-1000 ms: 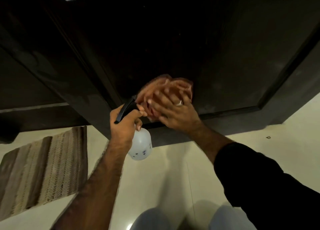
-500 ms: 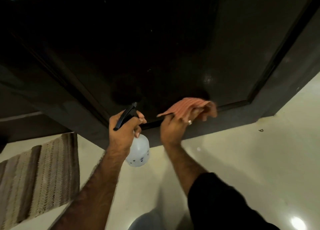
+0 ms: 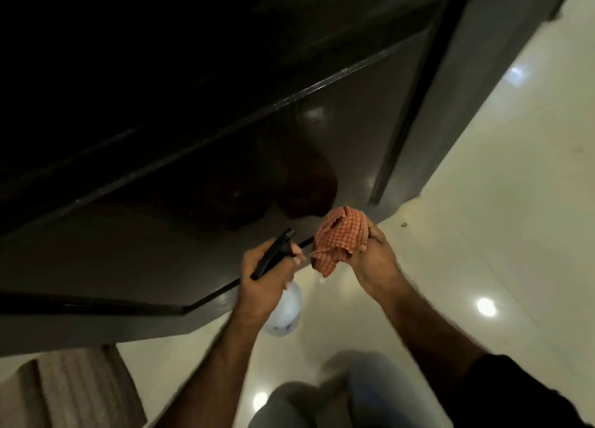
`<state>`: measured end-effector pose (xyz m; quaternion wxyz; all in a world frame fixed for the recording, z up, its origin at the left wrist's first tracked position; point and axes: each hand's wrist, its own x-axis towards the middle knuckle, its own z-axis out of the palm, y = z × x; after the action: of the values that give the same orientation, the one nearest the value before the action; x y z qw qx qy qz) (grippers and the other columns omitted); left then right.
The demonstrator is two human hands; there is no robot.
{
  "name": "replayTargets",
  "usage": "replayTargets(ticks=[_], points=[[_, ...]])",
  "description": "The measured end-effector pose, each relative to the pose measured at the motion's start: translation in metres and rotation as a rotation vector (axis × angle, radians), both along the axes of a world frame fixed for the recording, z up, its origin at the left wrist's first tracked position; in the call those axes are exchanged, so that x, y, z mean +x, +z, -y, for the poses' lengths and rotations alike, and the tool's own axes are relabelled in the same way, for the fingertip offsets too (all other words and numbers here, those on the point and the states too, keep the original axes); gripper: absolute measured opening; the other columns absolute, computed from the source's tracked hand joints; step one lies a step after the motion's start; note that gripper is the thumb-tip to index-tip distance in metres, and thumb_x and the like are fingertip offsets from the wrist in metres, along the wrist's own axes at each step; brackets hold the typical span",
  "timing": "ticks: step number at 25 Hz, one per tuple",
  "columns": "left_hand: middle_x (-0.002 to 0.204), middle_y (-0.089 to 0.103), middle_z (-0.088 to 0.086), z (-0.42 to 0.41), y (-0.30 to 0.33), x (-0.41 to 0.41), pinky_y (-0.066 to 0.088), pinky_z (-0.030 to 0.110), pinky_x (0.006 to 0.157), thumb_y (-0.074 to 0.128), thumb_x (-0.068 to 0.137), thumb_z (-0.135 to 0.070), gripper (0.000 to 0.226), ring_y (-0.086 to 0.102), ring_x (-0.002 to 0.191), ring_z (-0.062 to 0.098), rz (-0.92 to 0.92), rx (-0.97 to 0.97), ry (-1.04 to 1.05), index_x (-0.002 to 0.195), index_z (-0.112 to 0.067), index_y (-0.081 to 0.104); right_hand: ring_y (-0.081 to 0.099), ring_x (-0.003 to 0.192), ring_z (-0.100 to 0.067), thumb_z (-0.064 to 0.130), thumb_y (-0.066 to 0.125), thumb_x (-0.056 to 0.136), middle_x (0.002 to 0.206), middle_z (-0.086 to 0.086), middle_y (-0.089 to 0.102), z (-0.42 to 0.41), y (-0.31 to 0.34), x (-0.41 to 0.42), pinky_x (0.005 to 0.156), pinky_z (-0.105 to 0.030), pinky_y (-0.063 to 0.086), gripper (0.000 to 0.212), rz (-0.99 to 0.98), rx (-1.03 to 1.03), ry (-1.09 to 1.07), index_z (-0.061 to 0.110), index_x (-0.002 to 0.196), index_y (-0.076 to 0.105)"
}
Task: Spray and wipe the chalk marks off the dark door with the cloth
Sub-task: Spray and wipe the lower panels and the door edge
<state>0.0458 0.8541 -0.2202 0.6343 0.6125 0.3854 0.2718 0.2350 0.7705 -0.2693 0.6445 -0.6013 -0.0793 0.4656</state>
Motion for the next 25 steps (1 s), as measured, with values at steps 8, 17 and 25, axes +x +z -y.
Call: replayTargets(ticks=[8,17,25], points=[[0.080,0.075,0.012,-0.008,0.094,0.071,0.046,0.028,0.053,0.069,0.084,-0.008,0.008,0.055,0.053,0.011,0.127,-0.028,-0.115,0.086,-0.006,0.077,0.069,0.105,0.005,0.014,0.055,0.112,0.120,-0.005,0.071,0.026,0.122,0.047,0.087,-0.013,0.055,0.031,-0.003,0.039,0.017,0.004,0.140,0.063],[0.056,0.058,-0.006,0.008,0.119,0.035,0.044,0.024,0.053,0.068,0.095,0.006,0.013,0.049,0.048,0.008,0.031,-0.002,-0.354,0.087,-0.001,0.074,0.065,0.124,-0.048,0.031,0.055,0.108,0.126,-0.022,0.073,0.056,0.167,-0.021,0.110,-0.071,0.047,0.034,-0.030,0.050,-0.406,0.011,0.129,0.072],[0.062,0.061,0.004,0.069,0.131,0.046,0.045,0.026,0.051,0.066,0.091,-0.005,0.013,0.051,0.050,0.015,-0.006,0.040,-0.577,0.096,0.006,0.073,0.066,0.069,-0.016,0.030,0.066,0.091,0.076,-0.004,0.072,0.151,0.156,-0.047,0.061,-0.028,0.056,0.024,-0.018,0.069,-0.467,0.007,0.089,0.072]])
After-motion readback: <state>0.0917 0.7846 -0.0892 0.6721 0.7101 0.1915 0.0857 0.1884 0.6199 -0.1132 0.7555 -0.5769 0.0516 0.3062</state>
